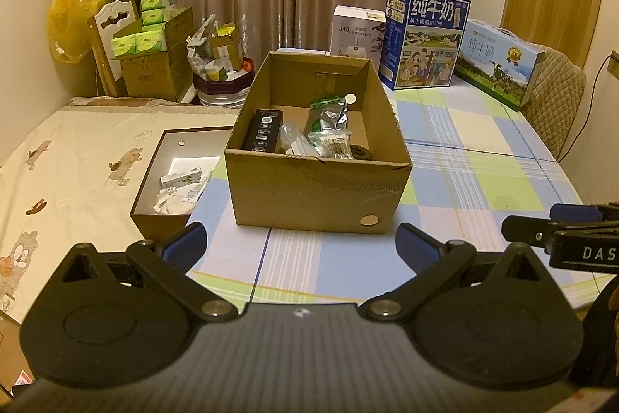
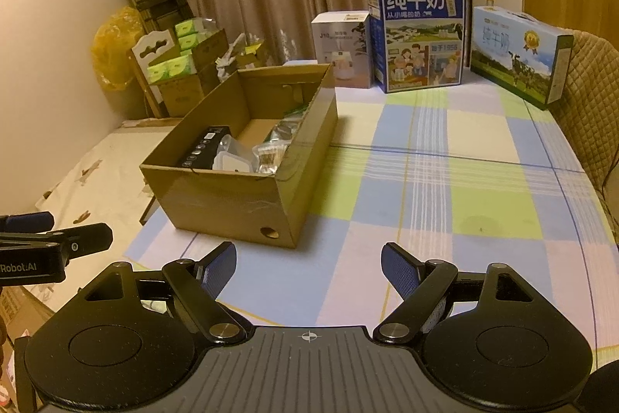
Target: Organize objects
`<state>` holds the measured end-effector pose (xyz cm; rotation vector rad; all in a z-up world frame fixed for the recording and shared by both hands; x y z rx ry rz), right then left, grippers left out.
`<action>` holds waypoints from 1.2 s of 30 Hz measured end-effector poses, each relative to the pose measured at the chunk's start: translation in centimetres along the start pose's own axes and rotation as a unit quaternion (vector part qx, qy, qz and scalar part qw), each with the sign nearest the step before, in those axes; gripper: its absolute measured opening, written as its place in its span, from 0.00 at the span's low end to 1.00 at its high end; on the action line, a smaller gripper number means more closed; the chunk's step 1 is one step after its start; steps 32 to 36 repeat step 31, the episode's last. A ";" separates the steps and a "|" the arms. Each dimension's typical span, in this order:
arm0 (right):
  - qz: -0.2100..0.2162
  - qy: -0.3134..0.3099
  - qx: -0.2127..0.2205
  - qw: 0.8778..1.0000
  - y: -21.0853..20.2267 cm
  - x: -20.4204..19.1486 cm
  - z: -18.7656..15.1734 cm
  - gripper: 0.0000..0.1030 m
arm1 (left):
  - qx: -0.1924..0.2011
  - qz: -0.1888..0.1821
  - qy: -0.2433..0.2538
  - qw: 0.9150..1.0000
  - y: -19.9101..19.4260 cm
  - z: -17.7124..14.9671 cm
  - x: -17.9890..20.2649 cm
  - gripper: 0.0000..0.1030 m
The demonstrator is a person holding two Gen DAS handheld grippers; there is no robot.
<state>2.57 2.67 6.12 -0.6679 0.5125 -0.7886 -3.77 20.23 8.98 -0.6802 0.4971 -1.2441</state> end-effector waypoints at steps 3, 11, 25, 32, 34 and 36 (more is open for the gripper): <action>0.000 0.001 -0.001 1.000 0.0 0.2 0.0 0.77 | -0.002 0.000 0.000 1.000 0.2 -0.1 0.1 0.99; -0.001 0.005 -0.003 1.000 0.1 0.4 0.0 0.77 | -0.003 -0.002 -0.002 1.000 0.5 -0.2 0.1 0.99; -0.001 0.005 -0.004 1.000 0.2 0.4 -0.1 0.77 | -0.005 -0.004 -0.002 1.000 0.7 -0.4 0.2 0.99; -0.001 0.005 -0.003 1.000 0.2 0.4 0.0 0.77 | 0.004 -0.006 -0.002 1.000 0.5 -0.3 0.5 0.99; -0.001 0.005 -0.003 1.000 0.2 0.4 0.0 0.77 | 0.004 -0.006 -0.002 1.000 0.5 -0.3 0.5 0.99; -0.001 0.005 -0.003 1.000 0.2 0.4 0.0 0.77 | 0.004 -0.006 -0.002 1.000 0.5 -0.3 0.5 0.99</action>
Point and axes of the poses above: each gripper's, at about its wrist camera, not at the fingertips, and y roughly the way its jaws point, x to its right, z to its top, the point moved 4 cm from there along y, roughly the way its jaws point, and after that the axes turned 4 degrees about -x, right-handed, at the moved point
